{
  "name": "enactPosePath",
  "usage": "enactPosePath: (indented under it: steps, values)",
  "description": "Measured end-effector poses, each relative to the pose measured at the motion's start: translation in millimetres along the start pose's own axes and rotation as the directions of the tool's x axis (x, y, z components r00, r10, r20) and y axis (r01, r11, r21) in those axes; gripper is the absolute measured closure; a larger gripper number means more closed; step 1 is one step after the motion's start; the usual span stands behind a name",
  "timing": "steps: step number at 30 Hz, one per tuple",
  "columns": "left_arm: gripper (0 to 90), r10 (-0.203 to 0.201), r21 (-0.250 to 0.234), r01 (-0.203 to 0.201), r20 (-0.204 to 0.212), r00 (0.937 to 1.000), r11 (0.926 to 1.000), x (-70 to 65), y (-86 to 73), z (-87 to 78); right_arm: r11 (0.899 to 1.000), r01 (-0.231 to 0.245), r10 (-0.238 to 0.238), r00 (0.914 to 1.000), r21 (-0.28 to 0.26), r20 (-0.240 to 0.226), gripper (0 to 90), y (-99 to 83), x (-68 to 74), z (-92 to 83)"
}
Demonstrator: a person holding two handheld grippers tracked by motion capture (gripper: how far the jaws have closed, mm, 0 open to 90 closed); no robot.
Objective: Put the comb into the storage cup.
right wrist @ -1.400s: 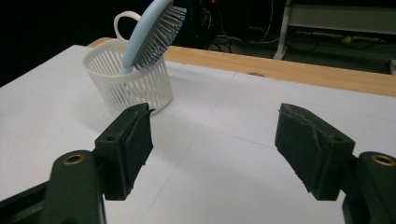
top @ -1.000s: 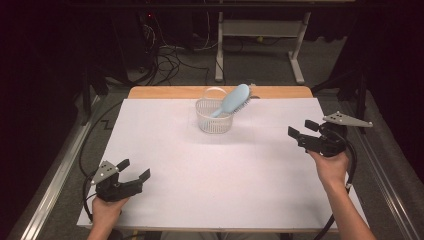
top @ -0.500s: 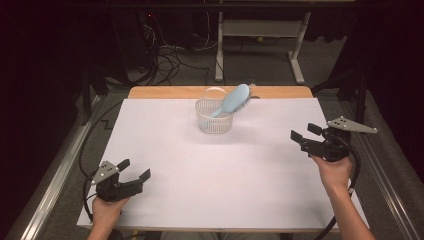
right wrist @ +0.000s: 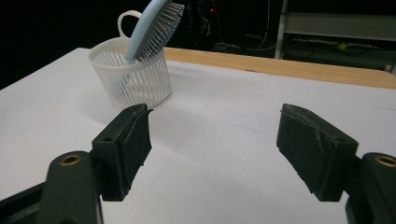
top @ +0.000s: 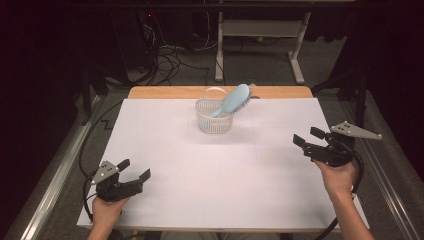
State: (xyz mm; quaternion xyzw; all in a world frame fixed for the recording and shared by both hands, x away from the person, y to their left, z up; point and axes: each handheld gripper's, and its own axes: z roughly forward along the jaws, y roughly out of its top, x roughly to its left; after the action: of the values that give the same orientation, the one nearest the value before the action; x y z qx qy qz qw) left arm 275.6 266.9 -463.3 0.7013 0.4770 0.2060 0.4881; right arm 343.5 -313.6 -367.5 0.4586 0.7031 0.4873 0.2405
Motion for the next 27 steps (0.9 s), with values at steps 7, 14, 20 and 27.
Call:
enactPosePath:
  steps: [7,14,20,27]
  values:
    - [11.3,0.001,0.0,-0.001,0.0,1.0,1.0,0.1,0.1,-0.1,1.0,0.001,-0.001,1.0,-0.002,0.0,26.2,-2.5,-0.5,-3.3]
    - [11.3,0.001,0.0,-0.001,-0.001,1.0,1.0,0.0,0.0,-0.3,1.0,-0.003,0.003,1.0,-0.008,-0.003,25.8,-7.1,0.1,-6.1]
    - [11.3,0.002,-0.002,-0.002,-0.002,1.0,1.0,0.0,0.0,-0.6,1.0,-0.006,0.006,1.0,-0.021,-0.004,25.6,-10.3,-0.3,-10.0]
    - [11.3,0.003,-0.001,-0.003,-0.002,1.0,1.0,-0.2,0.0,-0.6,1.0,-0.008,0.008,1.0,-0.022,-0.001,25.4,-15.5,-0.8,-14.6]
